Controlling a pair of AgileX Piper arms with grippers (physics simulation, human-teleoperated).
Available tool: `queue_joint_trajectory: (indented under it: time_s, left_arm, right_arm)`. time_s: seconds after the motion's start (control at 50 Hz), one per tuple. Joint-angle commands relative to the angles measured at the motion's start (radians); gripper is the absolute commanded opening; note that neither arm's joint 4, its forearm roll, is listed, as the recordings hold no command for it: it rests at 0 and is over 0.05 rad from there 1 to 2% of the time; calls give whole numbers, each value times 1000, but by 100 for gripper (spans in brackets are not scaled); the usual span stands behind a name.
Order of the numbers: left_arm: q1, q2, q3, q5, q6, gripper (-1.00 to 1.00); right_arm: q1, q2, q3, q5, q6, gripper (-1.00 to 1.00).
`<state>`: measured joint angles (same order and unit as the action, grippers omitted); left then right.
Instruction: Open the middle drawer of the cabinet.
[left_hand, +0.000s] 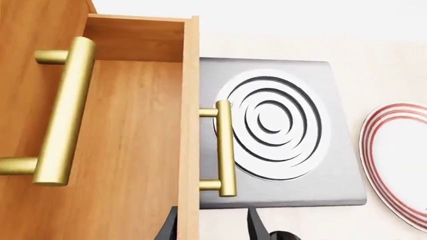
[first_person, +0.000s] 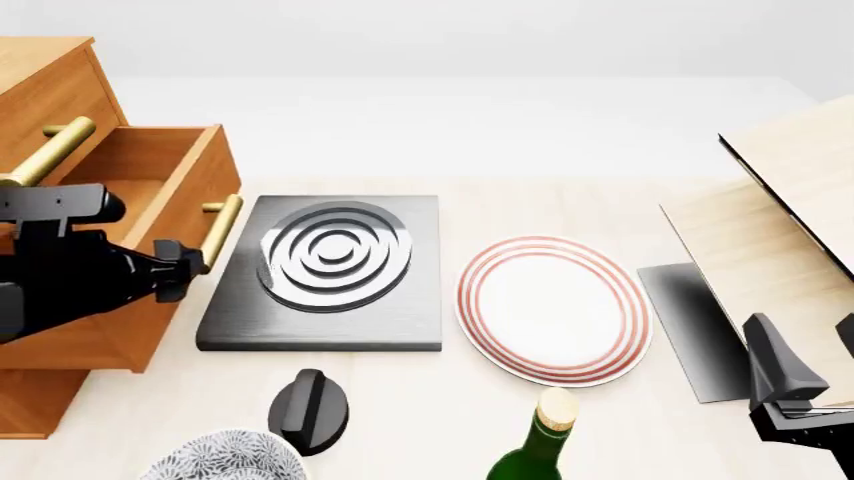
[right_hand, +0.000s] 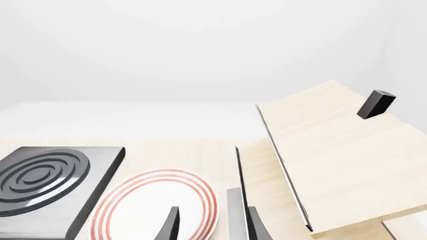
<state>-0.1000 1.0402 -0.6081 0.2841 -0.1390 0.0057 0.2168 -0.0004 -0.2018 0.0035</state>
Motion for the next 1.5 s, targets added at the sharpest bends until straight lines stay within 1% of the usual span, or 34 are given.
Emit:
queue_joint_trajectory:
  time_s: [0.02, 0.5, 0.58, 0.84, 1.34, 1.36, 1.4, 1.5]
  left_arm:
    - [-50, 28, 2, -5, -7, 100]
    - [-111, 49, -9, -10, -30, 100]
    - [-139, 52, -12, -9, -41, 100]
    - [-173, 45, -21, -3, -43, 100]
    - [-262, 72, -47, -9, -69, 100]
    - [-283, 79, -52, -12, -80, 100]
    - [-299, 75, -55, -10, -82, 100]
    - [-311, 78, -58, -12, -85, 100]
  right_arm:
    - [-2, -52, 0, 49, 1, 100]
    - [-2, -52, 0, 49, 1, 100]
    - [-2, -52, 0, 49, 0, 100]
    - [-2, -52, 0, 48, 1, 100]
    - [-1, -52, 0, 48, 1, 100]
    - [-2, -52, 0, 48, 0, 100]
    - [-2, -52, 0, 48, 1, 100]
    - [-2, -52, 0, 49, 0, 100]
